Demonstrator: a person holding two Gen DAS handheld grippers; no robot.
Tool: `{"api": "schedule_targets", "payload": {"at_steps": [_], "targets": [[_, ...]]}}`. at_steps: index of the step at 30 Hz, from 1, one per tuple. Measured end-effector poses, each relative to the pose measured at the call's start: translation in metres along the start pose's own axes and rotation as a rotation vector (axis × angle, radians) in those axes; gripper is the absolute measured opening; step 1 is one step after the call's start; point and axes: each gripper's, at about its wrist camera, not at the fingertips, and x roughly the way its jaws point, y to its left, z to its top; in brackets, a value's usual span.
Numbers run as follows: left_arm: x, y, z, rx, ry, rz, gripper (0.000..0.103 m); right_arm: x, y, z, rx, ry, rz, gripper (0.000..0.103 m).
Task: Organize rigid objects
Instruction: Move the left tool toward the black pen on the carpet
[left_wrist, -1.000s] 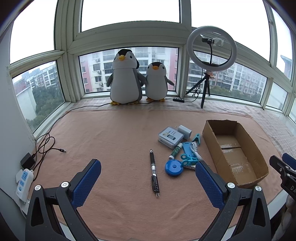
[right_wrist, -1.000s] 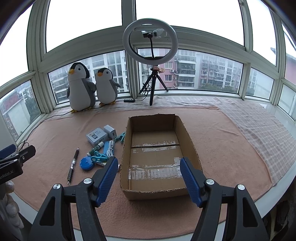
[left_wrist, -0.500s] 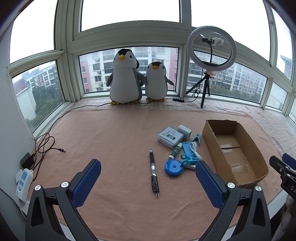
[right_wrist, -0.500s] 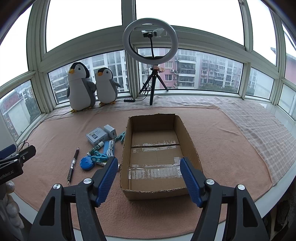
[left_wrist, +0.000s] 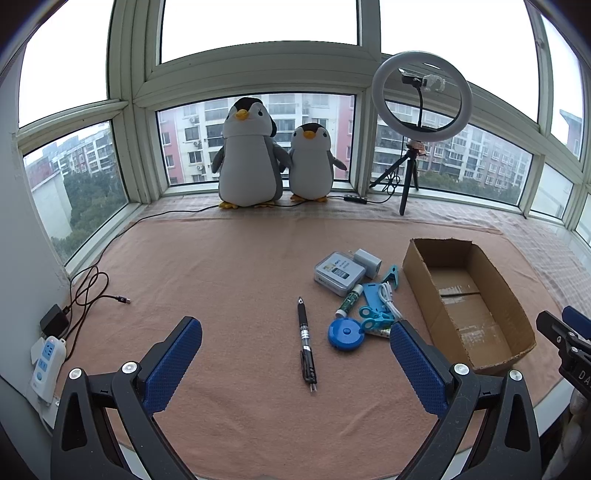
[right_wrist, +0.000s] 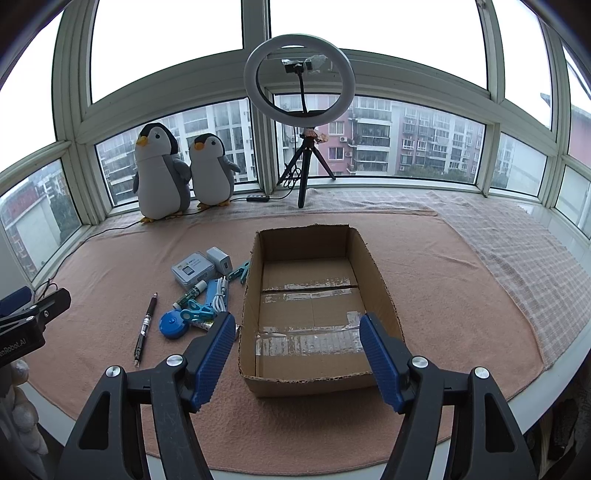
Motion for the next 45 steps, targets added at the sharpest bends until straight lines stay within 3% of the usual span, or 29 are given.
{"api": "schedule_targets", "payload": {"at_steps": [20,24,30,45], "targets": [[0.007,-0.002,-0.001,0.009,0.023,-0.012,0.103,0.005,-0.01,-0.003,0.014,0.021,-0.014,0.066],[0.009,-0.003,-0.002,0.013,0.031,-0.017,0.103,0.007,-0.015,-0.002,0.02,0.024,-0.022,0.072],[0.019,0.001,-0.004,0.01,0.057,-0.025,0.103,0.01,-0.025,-0.002,0.035,0.031,-0.038,0.072],[0.049,0.022,-0.021,-0.021,0.148,0.002,0.103,0.038,-0.092,-0.005,0.146,0.104,-0.133,0.072]]}}
